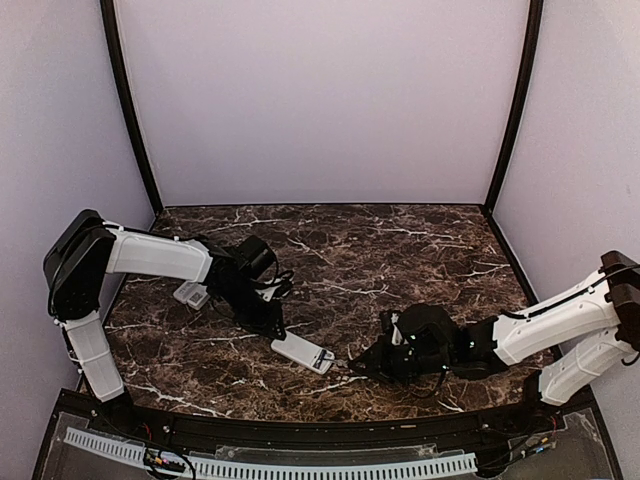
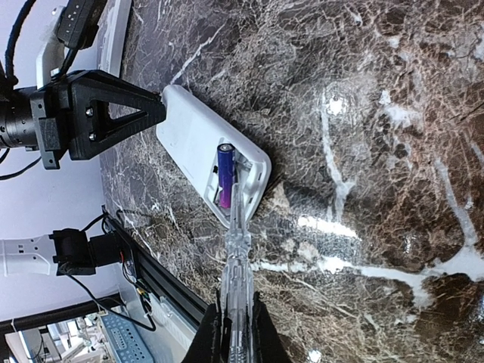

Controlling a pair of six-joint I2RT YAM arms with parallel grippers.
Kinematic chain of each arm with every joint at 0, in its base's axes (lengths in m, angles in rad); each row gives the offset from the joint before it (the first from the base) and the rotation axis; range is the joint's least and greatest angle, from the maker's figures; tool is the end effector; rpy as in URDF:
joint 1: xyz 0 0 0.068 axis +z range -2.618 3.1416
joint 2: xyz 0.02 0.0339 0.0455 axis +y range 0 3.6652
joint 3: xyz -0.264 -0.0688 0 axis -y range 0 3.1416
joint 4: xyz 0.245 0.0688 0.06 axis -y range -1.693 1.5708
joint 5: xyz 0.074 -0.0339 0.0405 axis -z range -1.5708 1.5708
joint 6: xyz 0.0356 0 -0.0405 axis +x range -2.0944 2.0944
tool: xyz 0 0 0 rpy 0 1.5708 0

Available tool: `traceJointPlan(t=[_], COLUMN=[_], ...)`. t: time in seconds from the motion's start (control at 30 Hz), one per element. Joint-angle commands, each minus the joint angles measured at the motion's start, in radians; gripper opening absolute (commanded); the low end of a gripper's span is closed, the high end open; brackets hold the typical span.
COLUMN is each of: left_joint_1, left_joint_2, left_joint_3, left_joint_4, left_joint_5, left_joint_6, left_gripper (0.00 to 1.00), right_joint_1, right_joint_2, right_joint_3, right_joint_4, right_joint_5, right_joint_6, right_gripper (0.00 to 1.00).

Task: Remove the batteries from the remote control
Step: Remove the battery from the remote control without the battery cover.

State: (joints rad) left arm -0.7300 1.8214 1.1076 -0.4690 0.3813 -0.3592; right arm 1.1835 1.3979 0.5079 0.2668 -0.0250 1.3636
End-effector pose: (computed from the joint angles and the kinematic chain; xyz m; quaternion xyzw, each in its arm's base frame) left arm 0.2523 -0.2436 0.1551 0.2135 0.9402 -0.2571 0.0656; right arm 0.0990 0.2452 0.1570 0.0743 0.8867 0.4395 0.1230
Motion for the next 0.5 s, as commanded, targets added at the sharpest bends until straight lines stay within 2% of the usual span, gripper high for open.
traceJointPlan(t=[0.0, 0.23, 0.47], left_joint_1=[-0.011, -0.011, -0.011], left_joint_2=[0.027, 0.025, 0.022], left_joint_3=[0.000, 0.005, 0.007], left_joint_4=[-0.026, -0.030, -0.031], left_joint_5=[0.005, -0.004, -0.007], left_joint_6=[0.009, 0.011, 0.011], left_gripper=[0.21, 0.20, 0.20], right_joint_1=[-0.009, -0.010, -0.004], right_joint_2=[-0.002, -0.033, -0.025], right_joint_3=[0.007, 0.040, 0.058], right_joint_4=[0.094, 0.028, 0.049], right_joint_5=[0.022, 0.015, -0.027], right_joint_6=[-0.027, -0.060, -0.106], right_gripper=[0.00, 0.00, 0.00])
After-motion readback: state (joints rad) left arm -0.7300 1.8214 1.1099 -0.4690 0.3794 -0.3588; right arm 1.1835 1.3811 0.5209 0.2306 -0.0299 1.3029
